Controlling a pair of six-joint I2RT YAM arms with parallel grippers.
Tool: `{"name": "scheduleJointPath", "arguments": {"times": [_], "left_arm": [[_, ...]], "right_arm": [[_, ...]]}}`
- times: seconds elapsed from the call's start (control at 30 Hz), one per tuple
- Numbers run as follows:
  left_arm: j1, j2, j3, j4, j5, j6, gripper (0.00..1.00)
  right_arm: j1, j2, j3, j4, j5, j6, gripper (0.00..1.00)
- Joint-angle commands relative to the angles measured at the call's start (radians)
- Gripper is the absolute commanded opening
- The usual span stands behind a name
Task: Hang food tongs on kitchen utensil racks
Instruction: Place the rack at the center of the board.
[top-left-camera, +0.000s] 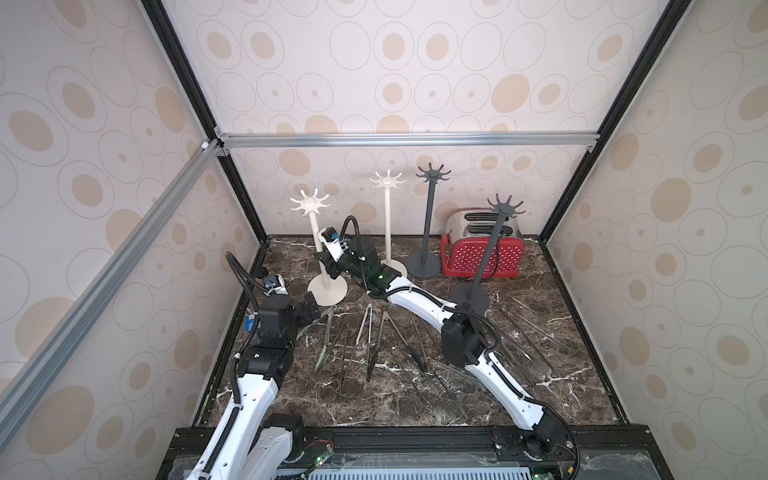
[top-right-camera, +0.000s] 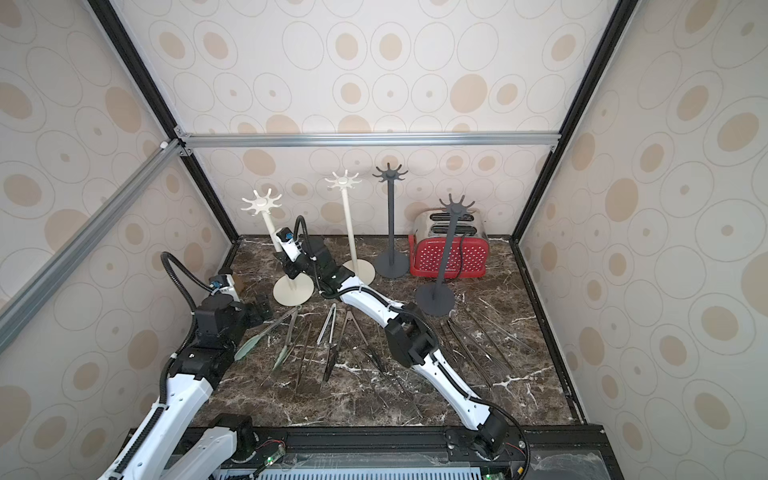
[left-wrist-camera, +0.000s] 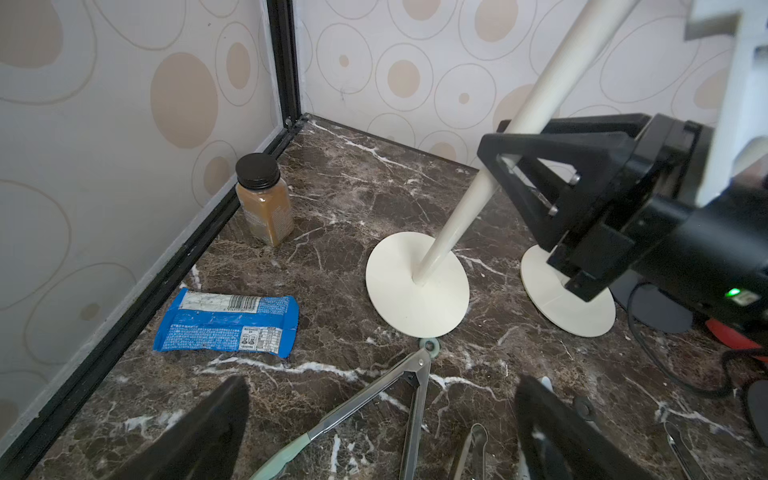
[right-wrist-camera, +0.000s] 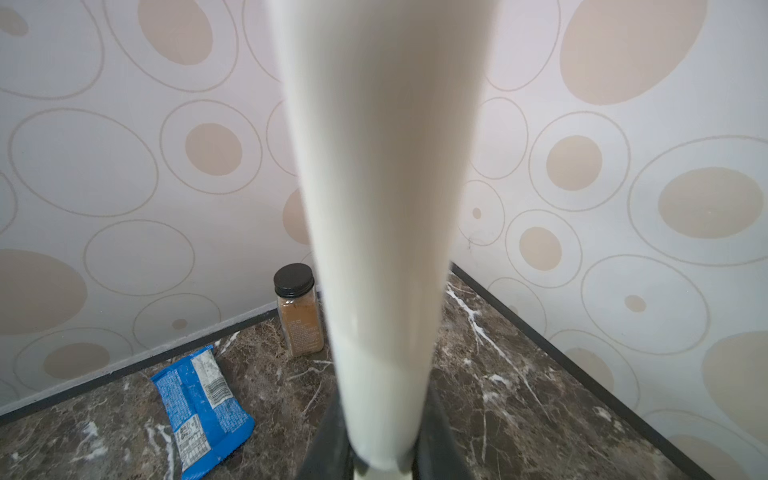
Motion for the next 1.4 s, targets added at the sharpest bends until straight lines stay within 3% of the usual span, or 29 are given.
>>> {"name": "scheduleJointPath", "arguments": {"times": [0.0, 0.3, 0.5, 0.87, 1.17, 1.37], "left_arm": [[-0.003, -0.026, 0.001, -0.007, -0.022, -0.03, 0.99], [-0.003, -0.046, 0.019, -0.061, -0.026, -0.048, 0.99], [-0.004, -0.043, 0.023, -0.071, -0.023, -0.051, 0.99], [-0.003, -0.032, 0.028, -0.081, -0.031, -0.046, 0.99], [-0.003, -0.015, 0.025, -0.076, -0.039, -0.04, 0.99], [-0.003, -0.001, 0.018, -0.061, -0.043, -0.036, 0.99]], "right_arm": [[0.047, -0.093, -0.086, 0.072, -0.023, -0.002, 0.0], [0.075, -0.218, -0.33, 0.128, 0.015, 0.037, 0.0], [0.086, -0.249, -0.362, 0.098, 0.032, 0.055, 0.0], [0.089, -0.223, -0.312, 0.048, 0.024, 0.096, 0.0], [0.088, -0.084, -0.121, -0.074, 0.051, 0.081, 0.0], [0.083, -0.065, -0.144, -0.042, 0.063, 0.103, 0.0]]}}
